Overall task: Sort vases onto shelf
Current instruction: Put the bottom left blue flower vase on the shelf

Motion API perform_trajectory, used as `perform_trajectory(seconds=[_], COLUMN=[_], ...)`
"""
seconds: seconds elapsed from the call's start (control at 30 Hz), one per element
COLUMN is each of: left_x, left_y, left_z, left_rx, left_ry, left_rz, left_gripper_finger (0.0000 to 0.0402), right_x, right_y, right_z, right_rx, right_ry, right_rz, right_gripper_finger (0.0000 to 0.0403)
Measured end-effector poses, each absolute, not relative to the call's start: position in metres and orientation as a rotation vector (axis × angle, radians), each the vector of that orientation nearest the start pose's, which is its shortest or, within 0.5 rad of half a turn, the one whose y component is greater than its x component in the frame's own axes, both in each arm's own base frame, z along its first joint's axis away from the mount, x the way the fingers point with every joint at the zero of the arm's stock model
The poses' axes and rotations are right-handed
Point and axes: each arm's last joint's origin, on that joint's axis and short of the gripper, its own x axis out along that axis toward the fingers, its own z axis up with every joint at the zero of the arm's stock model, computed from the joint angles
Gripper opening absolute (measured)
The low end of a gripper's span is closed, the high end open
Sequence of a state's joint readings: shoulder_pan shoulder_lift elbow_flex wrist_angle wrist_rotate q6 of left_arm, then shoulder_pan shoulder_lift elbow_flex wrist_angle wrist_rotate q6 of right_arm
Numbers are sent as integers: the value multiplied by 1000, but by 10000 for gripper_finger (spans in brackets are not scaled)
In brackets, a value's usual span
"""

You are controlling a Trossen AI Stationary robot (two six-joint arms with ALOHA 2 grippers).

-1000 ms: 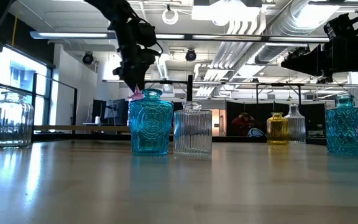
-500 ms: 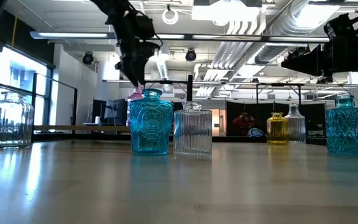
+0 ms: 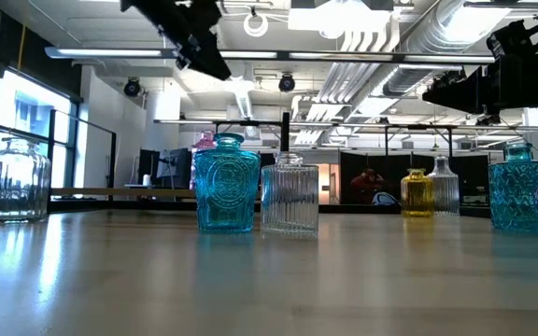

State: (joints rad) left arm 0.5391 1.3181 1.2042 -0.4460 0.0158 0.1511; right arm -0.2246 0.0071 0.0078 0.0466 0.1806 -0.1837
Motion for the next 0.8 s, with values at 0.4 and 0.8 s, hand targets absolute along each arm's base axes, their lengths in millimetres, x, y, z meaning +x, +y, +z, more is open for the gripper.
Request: perform_trajectory(seconds=[0.4, 0.8], left_x=[201, 171], left_y=[63, 31], left_z=[270, 226], left_rx=[101, 140], left_ry=[109, -12], left_rz=[285, 172], left_gripper_finger=[52, 30], right_x=[93, 93], right_y=[-27, -27], right_z=[170, 170], right_rx=[-182, -189], right_ry=[-10, -9], right_rz=[-408, -408], right_gripper_finger=[0, 0])
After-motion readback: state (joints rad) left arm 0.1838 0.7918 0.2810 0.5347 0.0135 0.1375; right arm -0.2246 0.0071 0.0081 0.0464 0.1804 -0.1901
